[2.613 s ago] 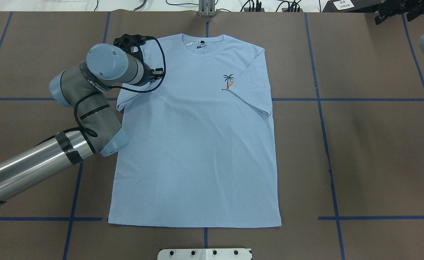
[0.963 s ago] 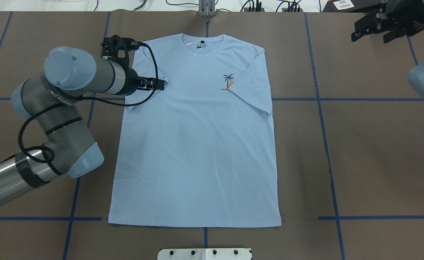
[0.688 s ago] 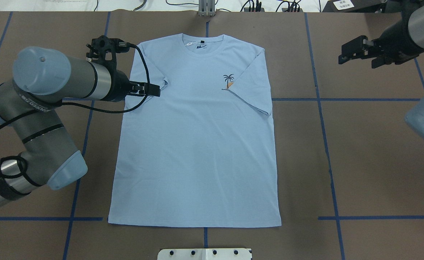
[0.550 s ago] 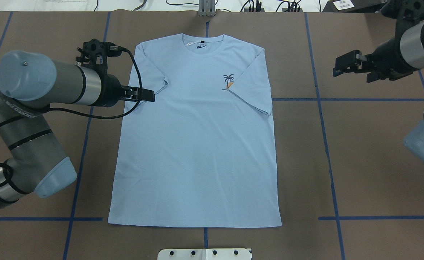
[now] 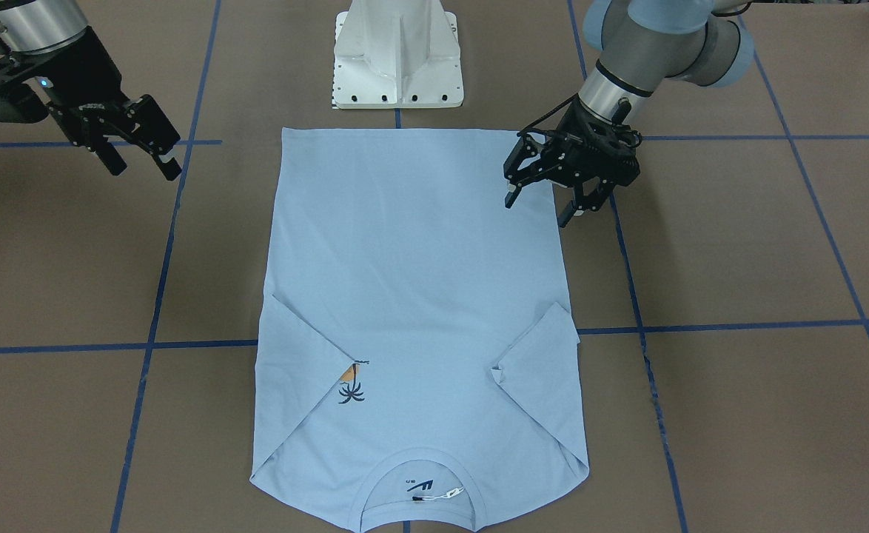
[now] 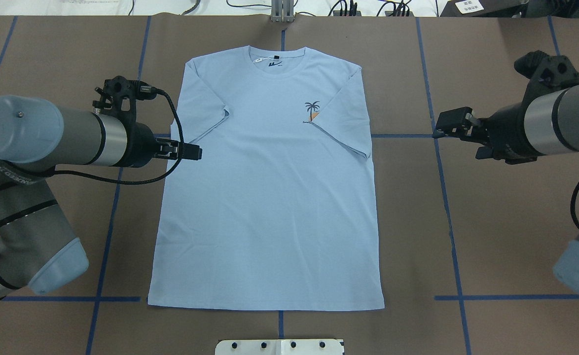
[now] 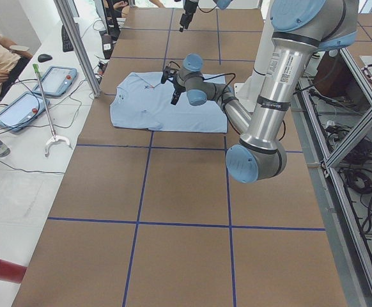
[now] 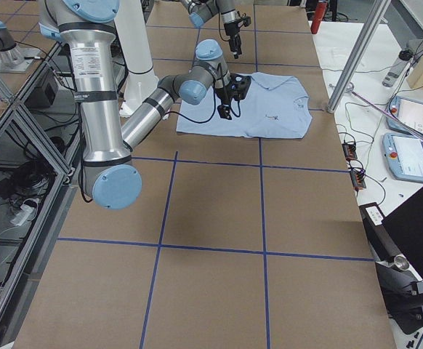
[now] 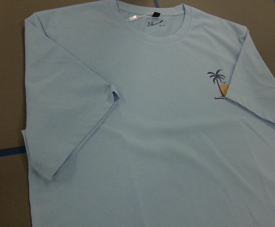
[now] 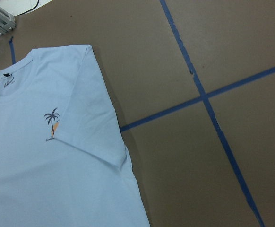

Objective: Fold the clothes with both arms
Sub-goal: 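Lower both grippers toward the hem corners nearest the robot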

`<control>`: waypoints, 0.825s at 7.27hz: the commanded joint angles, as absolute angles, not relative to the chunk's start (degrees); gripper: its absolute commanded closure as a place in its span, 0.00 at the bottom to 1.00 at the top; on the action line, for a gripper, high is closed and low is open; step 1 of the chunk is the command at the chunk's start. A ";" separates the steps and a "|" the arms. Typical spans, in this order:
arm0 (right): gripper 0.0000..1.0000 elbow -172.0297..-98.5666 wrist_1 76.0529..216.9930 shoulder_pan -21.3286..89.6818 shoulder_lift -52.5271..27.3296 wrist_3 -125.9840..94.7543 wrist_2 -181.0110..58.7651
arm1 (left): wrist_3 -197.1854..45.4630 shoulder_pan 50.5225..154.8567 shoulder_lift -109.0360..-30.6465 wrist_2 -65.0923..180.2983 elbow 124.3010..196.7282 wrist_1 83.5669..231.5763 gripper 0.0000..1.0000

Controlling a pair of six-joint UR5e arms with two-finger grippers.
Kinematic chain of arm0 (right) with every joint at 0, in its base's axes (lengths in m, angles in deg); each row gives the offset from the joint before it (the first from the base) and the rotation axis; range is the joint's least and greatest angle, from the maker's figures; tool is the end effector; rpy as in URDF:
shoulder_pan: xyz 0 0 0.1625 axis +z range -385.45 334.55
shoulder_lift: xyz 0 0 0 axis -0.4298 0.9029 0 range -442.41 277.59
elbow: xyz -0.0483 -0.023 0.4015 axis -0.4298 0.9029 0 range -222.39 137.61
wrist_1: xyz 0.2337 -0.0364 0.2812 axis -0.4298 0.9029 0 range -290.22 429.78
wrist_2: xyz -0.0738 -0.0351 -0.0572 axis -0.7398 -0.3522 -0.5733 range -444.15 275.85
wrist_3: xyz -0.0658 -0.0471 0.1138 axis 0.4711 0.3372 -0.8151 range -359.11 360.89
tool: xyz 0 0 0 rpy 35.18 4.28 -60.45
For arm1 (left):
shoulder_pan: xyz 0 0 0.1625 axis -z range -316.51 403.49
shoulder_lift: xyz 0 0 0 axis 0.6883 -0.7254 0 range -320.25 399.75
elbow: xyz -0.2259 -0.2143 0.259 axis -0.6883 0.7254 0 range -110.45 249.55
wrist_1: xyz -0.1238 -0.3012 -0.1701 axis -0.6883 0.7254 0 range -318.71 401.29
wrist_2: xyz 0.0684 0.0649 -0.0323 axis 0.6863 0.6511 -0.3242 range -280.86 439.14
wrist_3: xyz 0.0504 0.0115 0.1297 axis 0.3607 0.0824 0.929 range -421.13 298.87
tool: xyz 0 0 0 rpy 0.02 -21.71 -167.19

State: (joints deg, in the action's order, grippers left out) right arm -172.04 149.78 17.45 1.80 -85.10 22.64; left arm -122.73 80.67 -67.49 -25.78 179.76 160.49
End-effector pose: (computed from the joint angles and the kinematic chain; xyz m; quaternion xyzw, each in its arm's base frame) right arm -0.2647 -0.3729 0.3151 0.0647 -0.4736 0.2276 0.8484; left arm 0.3836 -0.4130 0.3030 0.2039 0.5168 0.0078 0.8315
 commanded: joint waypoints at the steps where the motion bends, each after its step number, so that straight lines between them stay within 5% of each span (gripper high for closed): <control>1: 0.05 -175.45 149.58 1.62 3.99 -94.69 9.19 | -126.76 79.27 -63.27 -24.40 181.51 160.47 0.24; 3: 0.18 -175.37 150.11 -9.51 4.69 -100.95 -0.02 | -129.24 78.21 -57.05 -24.40 184.84 160.21 0.21; 6: 0.19 -175.11 149.67 -20.84 6.27 -108.41 -12.37 | -137.13 71.55 -52.53 -23.88 186.61 160.56 0.21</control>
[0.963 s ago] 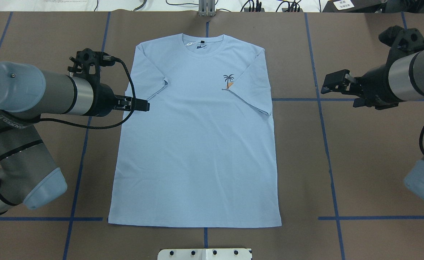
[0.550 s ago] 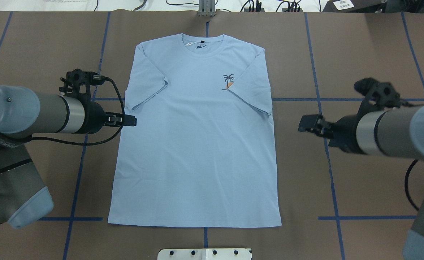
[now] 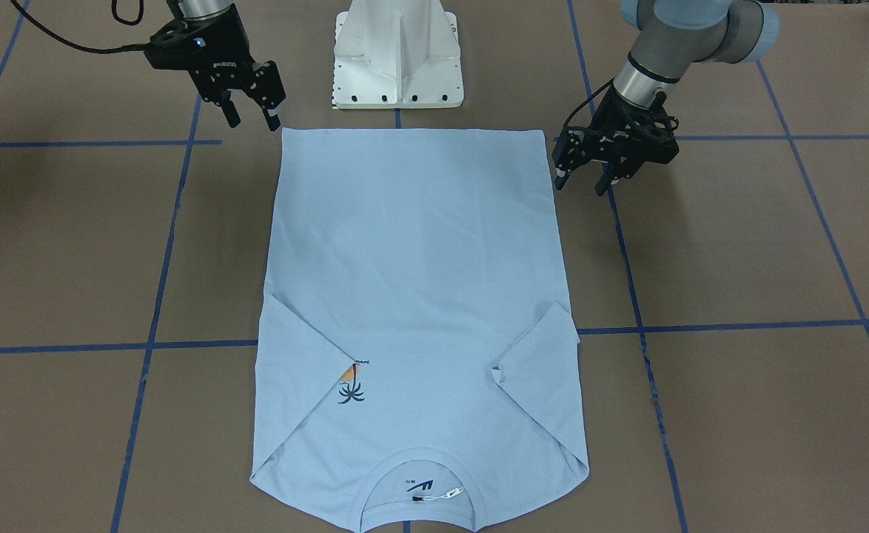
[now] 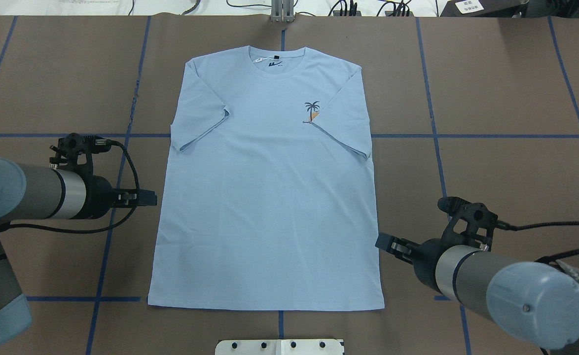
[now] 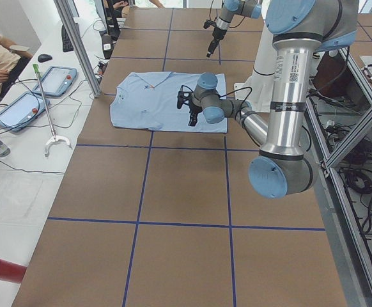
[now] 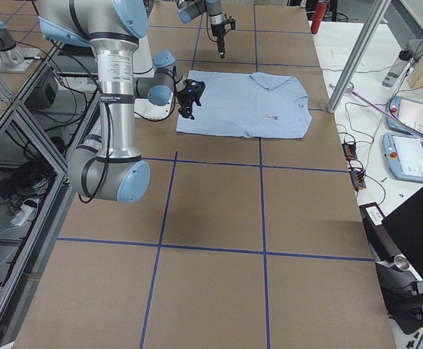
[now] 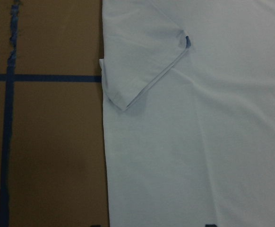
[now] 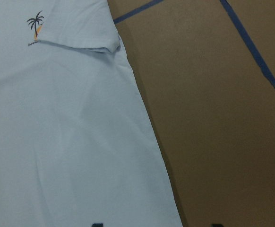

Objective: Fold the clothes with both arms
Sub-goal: 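Lower both grippers toward the hem corners nearest the robot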

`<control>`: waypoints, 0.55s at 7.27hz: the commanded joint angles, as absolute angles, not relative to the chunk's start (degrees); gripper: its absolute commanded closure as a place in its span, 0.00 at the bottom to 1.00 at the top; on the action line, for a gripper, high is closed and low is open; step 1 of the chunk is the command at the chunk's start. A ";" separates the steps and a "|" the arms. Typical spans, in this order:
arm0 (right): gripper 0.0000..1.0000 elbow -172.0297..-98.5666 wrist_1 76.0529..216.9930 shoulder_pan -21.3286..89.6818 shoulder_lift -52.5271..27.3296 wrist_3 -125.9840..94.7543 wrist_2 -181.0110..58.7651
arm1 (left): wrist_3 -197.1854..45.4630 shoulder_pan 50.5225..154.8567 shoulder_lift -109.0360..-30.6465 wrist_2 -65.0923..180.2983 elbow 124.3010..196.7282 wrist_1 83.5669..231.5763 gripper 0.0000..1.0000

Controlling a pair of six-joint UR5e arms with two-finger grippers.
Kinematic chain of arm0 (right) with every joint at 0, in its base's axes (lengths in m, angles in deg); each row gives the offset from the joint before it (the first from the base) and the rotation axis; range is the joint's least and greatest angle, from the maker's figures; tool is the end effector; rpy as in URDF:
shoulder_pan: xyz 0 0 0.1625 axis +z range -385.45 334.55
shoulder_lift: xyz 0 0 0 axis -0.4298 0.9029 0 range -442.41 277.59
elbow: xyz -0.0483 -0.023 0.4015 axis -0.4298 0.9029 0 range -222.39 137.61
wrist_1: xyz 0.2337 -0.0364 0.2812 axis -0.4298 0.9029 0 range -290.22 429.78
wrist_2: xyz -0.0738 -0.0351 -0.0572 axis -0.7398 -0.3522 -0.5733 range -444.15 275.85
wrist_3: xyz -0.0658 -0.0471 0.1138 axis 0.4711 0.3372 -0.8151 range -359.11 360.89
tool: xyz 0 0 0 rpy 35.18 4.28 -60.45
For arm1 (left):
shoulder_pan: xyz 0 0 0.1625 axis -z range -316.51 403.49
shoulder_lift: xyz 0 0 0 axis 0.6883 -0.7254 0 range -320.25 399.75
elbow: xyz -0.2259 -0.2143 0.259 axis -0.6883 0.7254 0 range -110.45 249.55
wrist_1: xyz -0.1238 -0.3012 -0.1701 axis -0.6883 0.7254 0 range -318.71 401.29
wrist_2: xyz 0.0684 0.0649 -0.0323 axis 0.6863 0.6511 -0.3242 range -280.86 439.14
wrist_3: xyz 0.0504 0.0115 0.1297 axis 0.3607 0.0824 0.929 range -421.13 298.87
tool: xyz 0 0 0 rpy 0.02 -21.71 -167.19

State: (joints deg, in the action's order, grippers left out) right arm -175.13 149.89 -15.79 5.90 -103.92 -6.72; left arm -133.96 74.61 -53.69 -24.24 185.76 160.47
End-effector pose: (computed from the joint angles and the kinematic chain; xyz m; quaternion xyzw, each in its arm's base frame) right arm -0.3918 -0.2328 0.3261 0.0770 -0.4576 0.2363 0.8537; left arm 0.3671 -0.3395 0.3824 0.1070 0.4867 -0.0482 0.8656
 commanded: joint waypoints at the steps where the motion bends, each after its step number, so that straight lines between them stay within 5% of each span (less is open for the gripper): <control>1: 0.19 -175.11 149.41 -22.97 6.36 -110.45 -13.73 | -138.98 68.05 -52.45 -20.74 186.62 160.82 0.22; 4: 0.20 -175.11 149.32 -25.54 6.10 -114.07 -16.47 | -152.67 56.89 -47.81 -9.76 186.53 169.23 0.28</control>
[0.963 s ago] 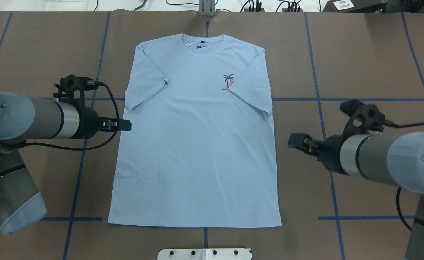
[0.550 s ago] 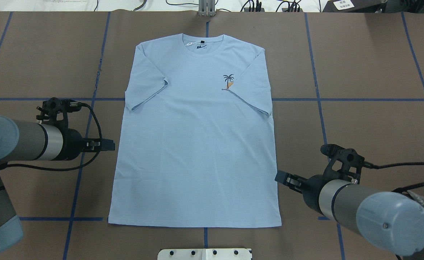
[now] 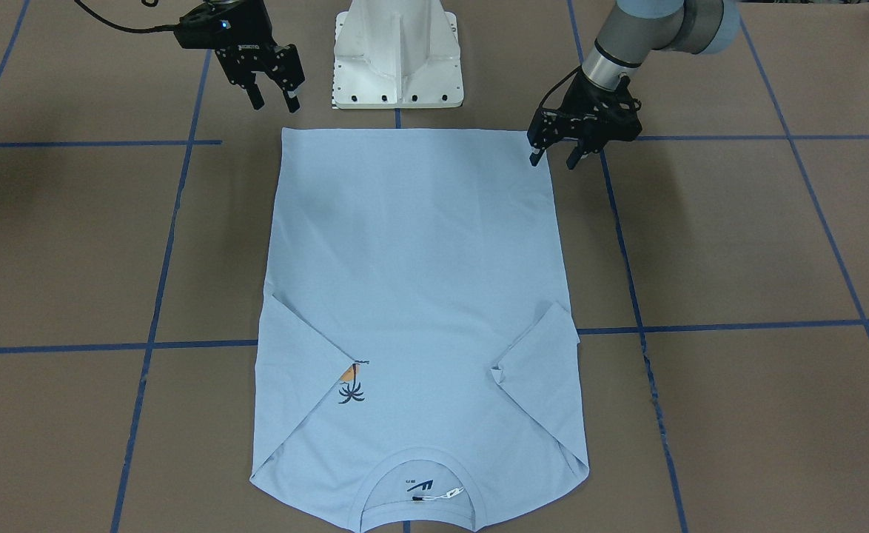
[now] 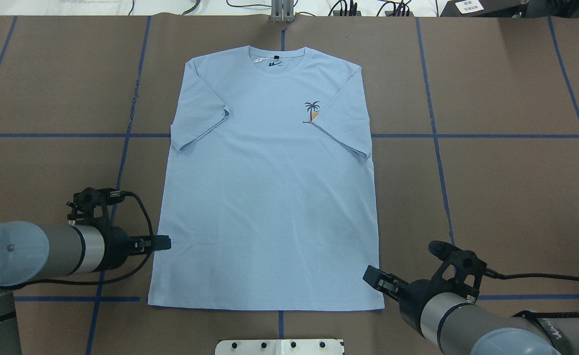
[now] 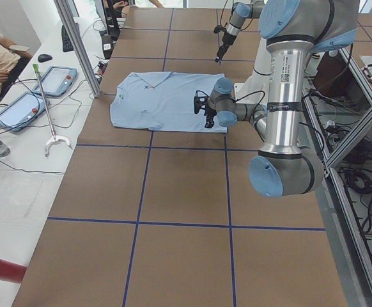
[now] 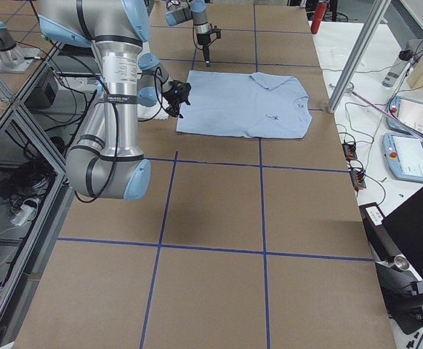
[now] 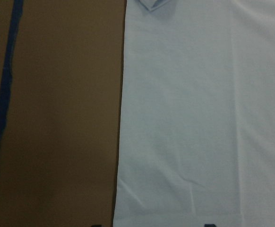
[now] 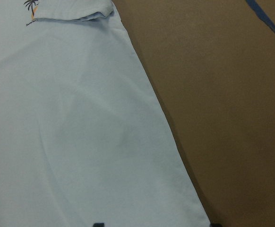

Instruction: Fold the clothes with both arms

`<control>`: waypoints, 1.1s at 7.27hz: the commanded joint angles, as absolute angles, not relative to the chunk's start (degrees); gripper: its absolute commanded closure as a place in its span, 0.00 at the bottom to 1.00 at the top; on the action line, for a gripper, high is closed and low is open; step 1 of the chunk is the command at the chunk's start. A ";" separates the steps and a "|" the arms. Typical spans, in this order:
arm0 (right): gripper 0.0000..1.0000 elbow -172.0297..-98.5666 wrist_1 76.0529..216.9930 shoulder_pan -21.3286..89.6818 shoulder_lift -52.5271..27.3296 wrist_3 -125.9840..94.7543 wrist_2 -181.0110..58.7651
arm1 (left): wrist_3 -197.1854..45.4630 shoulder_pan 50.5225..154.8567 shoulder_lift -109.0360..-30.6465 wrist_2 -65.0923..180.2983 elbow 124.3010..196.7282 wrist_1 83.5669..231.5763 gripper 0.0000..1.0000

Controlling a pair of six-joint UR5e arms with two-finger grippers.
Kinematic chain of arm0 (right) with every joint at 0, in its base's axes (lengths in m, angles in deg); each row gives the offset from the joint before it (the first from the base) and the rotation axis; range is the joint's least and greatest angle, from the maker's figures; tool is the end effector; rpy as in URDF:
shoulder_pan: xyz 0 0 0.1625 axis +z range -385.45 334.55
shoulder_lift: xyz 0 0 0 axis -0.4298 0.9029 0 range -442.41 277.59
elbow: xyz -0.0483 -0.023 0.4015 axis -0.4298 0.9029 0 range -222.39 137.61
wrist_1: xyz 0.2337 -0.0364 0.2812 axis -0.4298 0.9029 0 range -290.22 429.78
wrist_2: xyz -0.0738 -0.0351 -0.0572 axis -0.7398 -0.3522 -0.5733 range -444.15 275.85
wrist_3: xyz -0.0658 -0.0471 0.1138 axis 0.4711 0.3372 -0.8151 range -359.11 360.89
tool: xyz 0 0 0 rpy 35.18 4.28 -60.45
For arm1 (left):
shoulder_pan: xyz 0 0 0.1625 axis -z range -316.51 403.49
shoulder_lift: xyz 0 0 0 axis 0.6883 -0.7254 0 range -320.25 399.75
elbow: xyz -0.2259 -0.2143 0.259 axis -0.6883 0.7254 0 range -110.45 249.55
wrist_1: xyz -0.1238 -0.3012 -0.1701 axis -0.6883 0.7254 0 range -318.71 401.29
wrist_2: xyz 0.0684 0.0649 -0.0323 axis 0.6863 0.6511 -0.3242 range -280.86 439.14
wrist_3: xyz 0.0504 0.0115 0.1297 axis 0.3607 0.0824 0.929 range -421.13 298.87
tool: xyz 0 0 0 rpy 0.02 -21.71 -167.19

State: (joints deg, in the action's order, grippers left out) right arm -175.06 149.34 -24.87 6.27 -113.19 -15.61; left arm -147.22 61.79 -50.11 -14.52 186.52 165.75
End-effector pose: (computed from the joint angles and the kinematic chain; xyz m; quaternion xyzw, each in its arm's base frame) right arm -0.4175 -0.1887 0.3240 0.0707 -0.4736 0.2698 0.8354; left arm 0.4116 -0.2671 0.3924 0.0712 0.5053 -0.0915 0.8551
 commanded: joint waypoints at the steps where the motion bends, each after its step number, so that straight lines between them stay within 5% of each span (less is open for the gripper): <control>1: 0.19 -175.11 149.32 -25.54 5.93 -114.07 -16.73 | -154.37 54.50 -47.44 -7.89 186.53 169.26 0.28; 8: 0.17 -175.11 149.32 -25.81 5.66 -114.16 -17.70 | -157.20 49.03 -46.20 -5.59 185.83 168.73 0.29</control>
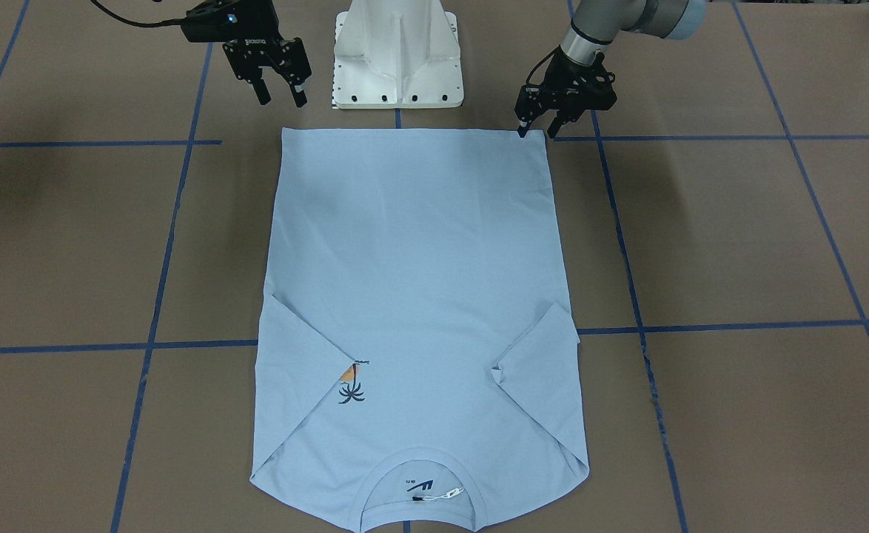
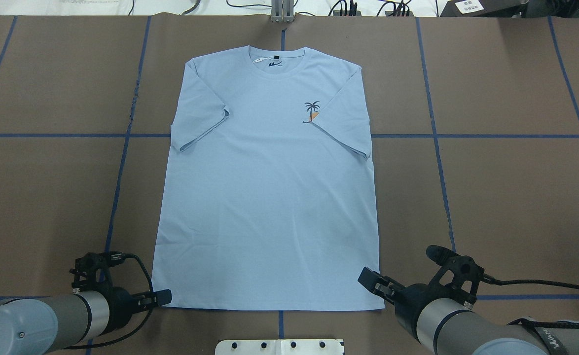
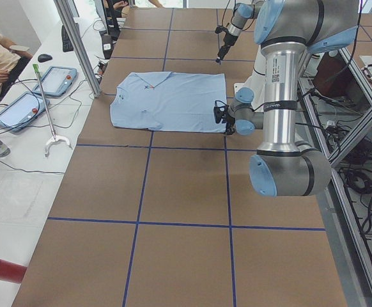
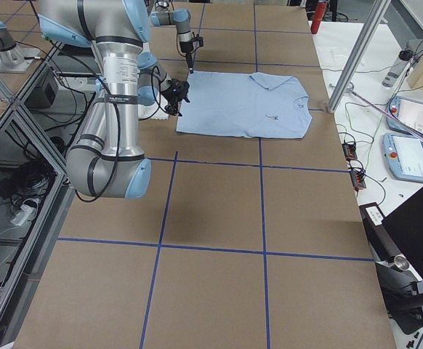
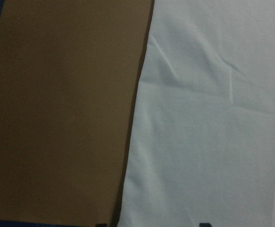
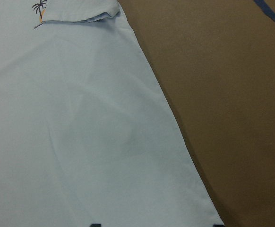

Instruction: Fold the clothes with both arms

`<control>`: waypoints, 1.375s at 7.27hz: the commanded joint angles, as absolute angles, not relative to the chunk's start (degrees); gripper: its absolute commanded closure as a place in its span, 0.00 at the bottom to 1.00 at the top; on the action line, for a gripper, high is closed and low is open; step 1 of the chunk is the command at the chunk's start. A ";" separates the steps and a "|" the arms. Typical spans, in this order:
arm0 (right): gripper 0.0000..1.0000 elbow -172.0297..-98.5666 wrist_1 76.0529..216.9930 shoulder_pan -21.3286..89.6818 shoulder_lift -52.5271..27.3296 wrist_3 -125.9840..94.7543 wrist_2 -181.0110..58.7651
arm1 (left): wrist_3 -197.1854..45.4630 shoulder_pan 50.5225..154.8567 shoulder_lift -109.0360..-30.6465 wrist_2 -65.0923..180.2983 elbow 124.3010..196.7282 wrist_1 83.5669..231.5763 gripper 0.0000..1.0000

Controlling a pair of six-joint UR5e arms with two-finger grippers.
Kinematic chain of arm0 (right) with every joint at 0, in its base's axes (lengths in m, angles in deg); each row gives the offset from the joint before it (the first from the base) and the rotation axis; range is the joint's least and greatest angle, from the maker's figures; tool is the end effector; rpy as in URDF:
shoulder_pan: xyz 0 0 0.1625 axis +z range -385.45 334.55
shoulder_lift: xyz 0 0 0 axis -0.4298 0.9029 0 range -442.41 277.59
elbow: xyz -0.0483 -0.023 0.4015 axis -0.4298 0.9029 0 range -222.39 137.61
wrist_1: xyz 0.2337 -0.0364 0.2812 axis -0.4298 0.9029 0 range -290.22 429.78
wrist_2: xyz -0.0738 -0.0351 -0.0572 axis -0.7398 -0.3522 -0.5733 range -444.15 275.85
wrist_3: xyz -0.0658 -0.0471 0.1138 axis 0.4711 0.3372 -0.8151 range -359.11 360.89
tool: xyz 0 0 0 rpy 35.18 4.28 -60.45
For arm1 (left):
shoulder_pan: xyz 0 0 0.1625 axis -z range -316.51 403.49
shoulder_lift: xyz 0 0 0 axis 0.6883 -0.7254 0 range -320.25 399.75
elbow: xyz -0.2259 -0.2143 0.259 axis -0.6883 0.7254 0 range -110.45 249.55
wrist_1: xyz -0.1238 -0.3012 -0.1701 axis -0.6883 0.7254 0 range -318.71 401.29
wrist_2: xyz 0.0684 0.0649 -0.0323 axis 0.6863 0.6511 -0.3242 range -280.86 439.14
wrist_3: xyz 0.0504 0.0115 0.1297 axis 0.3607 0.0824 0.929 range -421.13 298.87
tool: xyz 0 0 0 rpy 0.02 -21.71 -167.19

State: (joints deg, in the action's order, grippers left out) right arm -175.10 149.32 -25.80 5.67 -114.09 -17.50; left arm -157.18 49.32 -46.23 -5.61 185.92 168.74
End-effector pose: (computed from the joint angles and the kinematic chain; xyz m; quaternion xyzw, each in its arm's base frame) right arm -0.4205 -0.1861 0.3183 0.0758 -0.4812 0.2767 0.8283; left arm 0.4414 -0.1918 0.4200 0.0388 0.4981 -0.1123 0.8589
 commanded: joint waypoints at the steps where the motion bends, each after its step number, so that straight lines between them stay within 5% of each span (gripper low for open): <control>1: 0.17 -175.11 149.32 -25.81 5.75 -114.16 -17.70 | -157.28 48.86 -46.29 -5.59 185.74 168.73 0.36; 6: 0.16 -175.11 149.32 -25.72 5.66 -114.08 -17.79 | -157.20 48.42 -46.73 -5.59 185.12 168.73 0.39; 7: 0.16 -175.02 149.32 -25.72 5.66 -114.07 -17.70 | -157.20 48.42 -46.73 -5.59 185.12 168.73 0.47; 8: 0.16 -175.11 149.32 -25.72 5.66 -114.07 -17.70 | -157.20 48.42 -46.73 -5.68 185.30 168.73 0.70; 10: 0.15 -175.11 149.32 -25.72 5.66 -114.07 -17.79 | -157.11 48.59 -46.64 -5.68 185.65 168.65 0.75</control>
State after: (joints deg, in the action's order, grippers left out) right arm -175.08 149.32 -25.72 5.66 -114.08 -17.72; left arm -157.14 48.45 -46.76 -5.69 185.43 168.72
